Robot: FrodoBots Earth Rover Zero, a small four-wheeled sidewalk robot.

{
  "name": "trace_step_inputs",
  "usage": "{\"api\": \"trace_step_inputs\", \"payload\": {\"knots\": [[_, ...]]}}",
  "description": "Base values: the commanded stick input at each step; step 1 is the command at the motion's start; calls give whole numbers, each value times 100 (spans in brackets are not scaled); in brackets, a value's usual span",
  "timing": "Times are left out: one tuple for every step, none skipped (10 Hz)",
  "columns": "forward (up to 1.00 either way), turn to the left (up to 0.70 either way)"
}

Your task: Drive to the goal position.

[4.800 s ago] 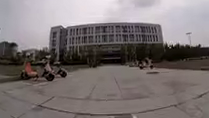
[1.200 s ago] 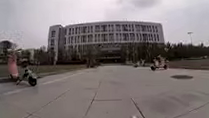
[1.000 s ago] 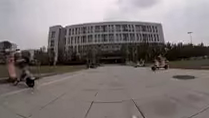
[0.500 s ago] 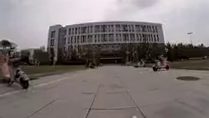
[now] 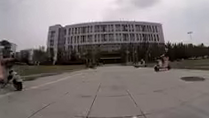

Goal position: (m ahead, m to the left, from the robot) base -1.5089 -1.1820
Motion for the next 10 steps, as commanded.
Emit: {"api": "trace_step_inputs", "payload": {"knots": [[50,0],[50,0],[50,0],[50,0],[50,0],[50,0],[50,0],[50,0],[50,0],[50,0]]}}
